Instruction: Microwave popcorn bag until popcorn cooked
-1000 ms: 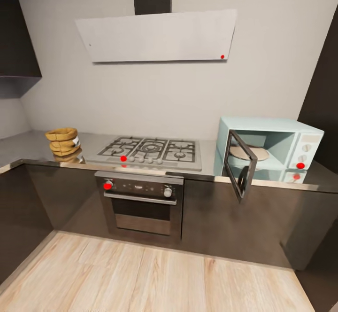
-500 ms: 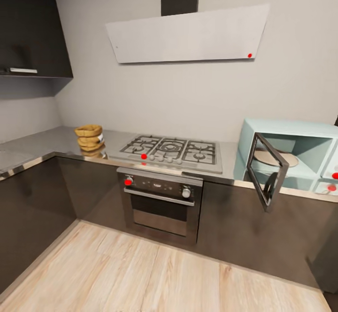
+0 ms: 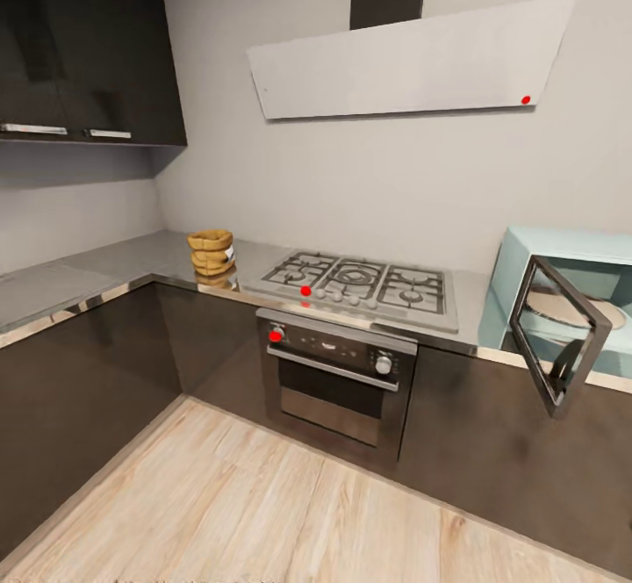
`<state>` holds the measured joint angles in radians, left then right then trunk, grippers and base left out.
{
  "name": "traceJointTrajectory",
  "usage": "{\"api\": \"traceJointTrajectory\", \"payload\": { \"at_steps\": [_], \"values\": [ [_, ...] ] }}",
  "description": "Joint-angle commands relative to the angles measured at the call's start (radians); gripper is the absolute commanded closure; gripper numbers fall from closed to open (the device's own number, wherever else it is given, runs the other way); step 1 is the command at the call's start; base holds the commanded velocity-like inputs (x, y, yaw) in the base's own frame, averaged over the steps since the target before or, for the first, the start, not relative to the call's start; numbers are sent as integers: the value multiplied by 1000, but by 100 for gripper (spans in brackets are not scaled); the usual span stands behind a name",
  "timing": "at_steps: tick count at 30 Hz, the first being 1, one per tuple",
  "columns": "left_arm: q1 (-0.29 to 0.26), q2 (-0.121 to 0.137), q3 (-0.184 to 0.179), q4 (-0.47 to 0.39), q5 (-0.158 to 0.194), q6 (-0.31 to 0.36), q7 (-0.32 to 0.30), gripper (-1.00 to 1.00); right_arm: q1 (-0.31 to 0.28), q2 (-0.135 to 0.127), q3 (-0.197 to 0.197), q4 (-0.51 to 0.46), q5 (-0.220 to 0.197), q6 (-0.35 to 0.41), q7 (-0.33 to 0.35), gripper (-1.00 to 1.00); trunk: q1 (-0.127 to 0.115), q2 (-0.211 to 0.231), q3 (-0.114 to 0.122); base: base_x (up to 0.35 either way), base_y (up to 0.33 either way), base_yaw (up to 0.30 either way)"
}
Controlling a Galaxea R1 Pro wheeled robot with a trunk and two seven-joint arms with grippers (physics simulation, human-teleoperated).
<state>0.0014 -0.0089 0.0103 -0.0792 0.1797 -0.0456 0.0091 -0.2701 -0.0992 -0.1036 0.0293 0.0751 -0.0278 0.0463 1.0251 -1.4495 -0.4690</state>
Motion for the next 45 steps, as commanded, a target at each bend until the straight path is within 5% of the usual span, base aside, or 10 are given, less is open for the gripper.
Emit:
{"api": "traceJointTrajectory", "payload": {
  "at_steps": [1,19,45],
  "values": [
    [0,0,0,-1,6,-2,1,-100,-1,-1,-8,3,8,-2,3,-100,0,0,-1,0,0,268],
    [0,2,3,-5,6,-1,-11,-100,-1,-1,-8,3,8,-2,4,-100,0,0,-1,3,1,260],
    [0,4,0,2,7,2,-43,-100,-1,-9,-7,1,9,0,4,-100,0,0,-1,306,184,1]
  ]
}}
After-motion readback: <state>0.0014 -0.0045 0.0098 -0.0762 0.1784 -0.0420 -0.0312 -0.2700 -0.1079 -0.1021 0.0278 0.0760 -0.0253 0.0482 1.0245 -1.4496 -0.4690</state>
